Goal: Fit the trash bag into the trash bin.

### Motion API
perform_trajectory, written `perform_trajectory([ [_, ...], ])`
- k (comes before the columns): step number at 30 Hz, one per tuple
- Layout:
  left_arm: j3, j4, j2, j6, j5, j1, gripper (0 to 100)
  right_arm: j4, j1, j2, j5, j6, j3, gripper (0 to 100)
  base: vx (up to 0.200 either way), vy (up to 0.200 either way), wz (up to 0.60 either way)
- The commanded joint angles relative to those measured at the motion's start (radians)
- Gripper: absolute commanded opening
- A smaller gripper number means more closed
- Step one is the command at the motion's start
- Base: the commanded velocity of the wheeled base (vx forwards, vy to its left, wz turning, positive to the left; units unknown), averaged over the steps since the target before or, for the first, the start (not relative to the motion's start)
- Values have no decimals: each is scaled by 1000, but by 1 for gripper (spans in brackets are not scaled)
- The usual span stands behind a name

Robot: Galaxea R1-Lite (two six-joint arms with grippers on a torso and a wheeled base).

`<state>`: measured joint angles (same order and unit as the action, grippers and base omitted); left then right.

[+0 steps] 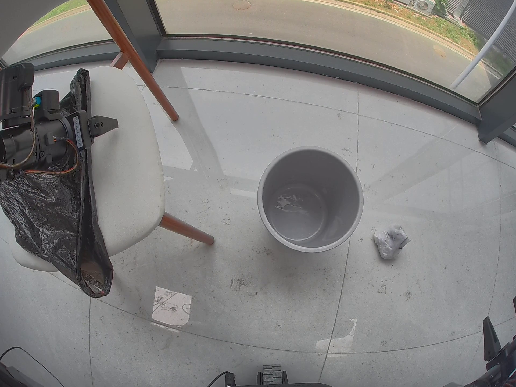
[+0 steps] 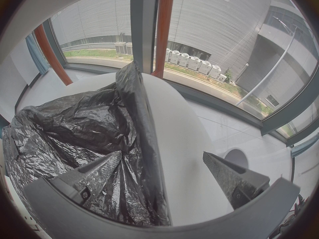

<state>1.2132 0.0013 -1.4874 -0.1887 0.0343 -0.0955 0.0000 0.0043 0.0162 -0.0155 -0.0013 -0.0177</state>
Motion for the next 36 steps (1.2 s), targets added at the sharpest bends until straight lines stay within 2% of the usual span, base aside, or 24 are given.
perform_trajectory([
  [1,0,5,3,-1,6,3,100,0,0,-5,0,0,18,100,0,0,0],
  [5,-21,5,15,-3,6,5,100,0,0,-5,0,0,18,100,0,0,0],
  [6,-29,5,18,-3,6,5,0,0,0,-5,0,0,18,100,0,0,0],
  [13,-70,3,18,-3,35,7,0,0,0,-5,0,0,18,100,0,0,0],
  [24,-149,2,99,-11,19,3,0,0,0,-5,0,0,18,100,0,0,0],
  [27,-147,0,161,-52,-94,23,0,2,0,-5,0,0,18,100,0,0,0],
  [30,-153,-3,190,-146,-280,114,0,2,0,-5,0,0,18,100,0,0,0],
  [32,-150,-6,204,-181,-361,168,0,2,0,-5,2,-2,18,100,0,0,0],
  [33,-150,-6,204,-186,-372,175,0,2,0,-5,0,0,18,100,0,0,0],
  [36,-139,-10,219,-271,-478,231,0,2,0,-5,0,-2,18,100,0,0,0],
])
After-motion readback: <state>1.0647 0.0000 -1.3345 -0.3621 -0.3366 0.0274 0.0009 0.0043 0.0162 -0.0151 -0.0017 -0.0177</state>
